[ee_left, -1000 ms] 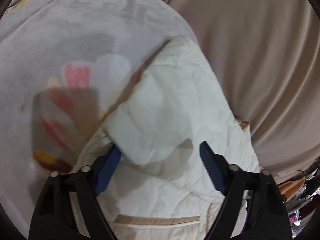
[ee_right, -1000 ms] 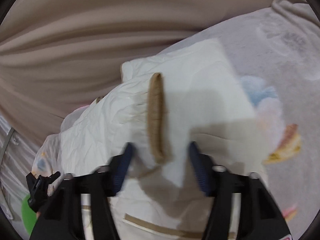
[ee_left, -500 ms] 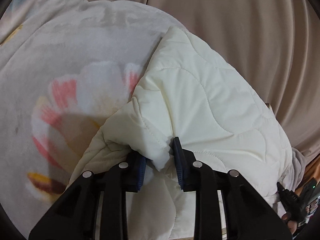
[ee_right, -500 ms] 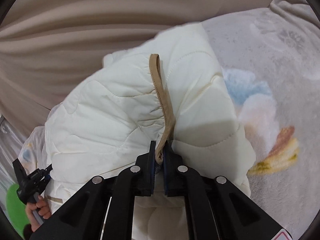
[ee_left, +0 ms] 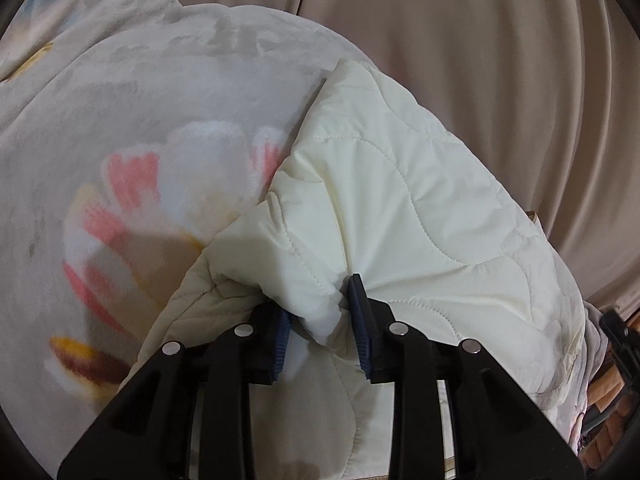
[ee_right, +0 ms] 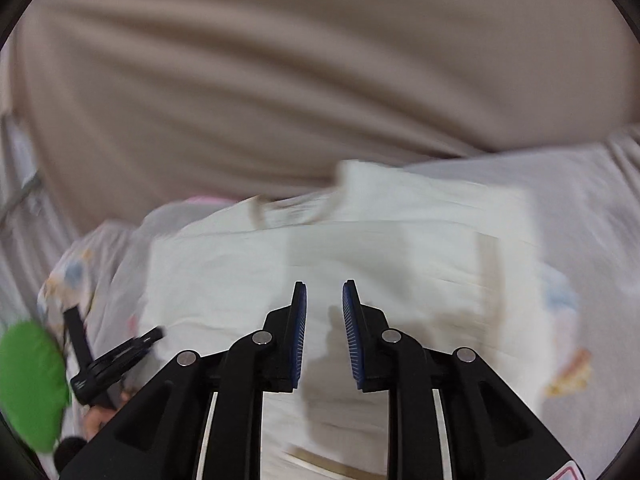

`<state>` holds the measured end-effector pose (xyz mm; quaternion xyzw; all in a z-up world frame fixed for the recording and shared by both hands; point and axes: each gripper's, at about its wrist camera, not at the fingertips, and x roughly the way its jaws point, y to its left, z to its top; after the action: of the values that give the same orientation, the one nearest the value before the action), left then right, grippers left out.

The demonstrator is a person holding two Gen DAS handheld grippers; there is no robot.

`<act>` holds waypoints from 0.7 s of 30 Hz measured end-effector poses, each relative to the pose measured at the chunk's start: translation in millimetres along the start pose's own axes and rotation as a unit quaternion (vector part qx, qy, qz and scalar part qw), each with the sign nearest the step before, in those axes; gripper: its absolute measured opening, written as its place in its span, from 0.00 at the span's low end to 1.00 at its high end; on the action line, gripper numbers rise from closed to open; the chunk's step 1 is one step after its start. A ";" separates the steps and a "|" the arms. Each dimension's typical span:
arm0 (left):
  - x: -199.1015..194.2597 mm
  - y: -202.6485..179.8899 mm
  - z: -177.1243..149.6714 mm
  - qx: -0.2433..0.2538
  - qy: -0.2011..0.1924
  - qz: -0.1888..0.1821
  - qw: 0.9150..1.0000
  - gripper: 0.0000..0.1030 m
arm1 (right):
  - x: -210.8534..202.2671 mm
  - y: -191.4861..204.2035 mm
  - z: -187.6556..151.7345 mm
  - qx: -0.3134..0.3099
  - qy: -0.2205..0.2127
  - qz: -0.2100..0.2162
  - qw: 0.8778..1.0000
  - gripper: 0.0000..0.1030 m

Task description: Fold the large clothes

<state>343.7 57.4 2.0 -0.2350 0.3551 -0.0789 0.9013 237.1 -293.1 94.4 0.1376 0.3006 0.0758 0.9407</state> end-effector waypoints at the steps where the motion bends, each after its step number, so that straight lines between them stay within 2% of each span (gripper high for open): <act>1: -1.7 2.5 -0.2 -0.001 0.000 -0.002 1.000 0.27 | 18.6 25.5 4.5 -0.027 0.013 0.014 0.999 0.20; 5: -2.3 4.4 0.3 -0.001 0.000 -0.003 1.000 0.27 | 91.8 105.5 7.3 -0.097 0.060 0.050 0.992 0.20; 9: -2.0 6.5 0.3 -0.004 0.000 -0.007 1.000 0.27 | 149.9 159.5 13.3 -0.110 0.088 0.079 0.987 0.20; 11: -2.3 7.1 0.0 -0.005 0.000 -0.008 1.000 0.27 | 170.7 173.3 11.6 -0.108 0.100 0.087 0.985 0.20; 12: -2.0 6.9 0.7 -0.005 0.001 -0.008 1.000 0.27 | 181.5 178.1 10.7 -0.111 0.105 0.085 0.985 0.19; 13: -2.0 7.4 0.5 -0.006 0.001 -0.009 1.000 0.27 | 191.8 178.4 9.0 -0.119 0.110 0.076 0.984 0.10; 16: -1.0 7.7 0.3 -0.004 0.001 -0.010 1.000 0.29 | 219.2 161.4 5.7 -0.129 0.124 0.020 0.984 0.00; 18: -0.9 7.2 0.2 -0.003 0.002 -0.008 1.000 0.29 | 217.5 145.5 11.8 -0.101 0.114 0.007 0.988 0.00; 19: -1.1 7.5 0.1 -0.003 0.002 -0.007 1.000 0.29 | 209.5 139.2 16.5 -0.085 0.099 0.000 0.991 0.04; 21: -1.7 7.7 0.1 -0.002 0.001 -0.006 1.000 0.29 | 194.6 135.2 23.2 -0.072 0.081 0.020 0.994 0.08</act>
<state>342.3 64.7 -0.6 -0.2393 0.3552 -0.0837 0.8997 399.8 -125.6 47.7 0.0684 0.3670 0.1271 0.9190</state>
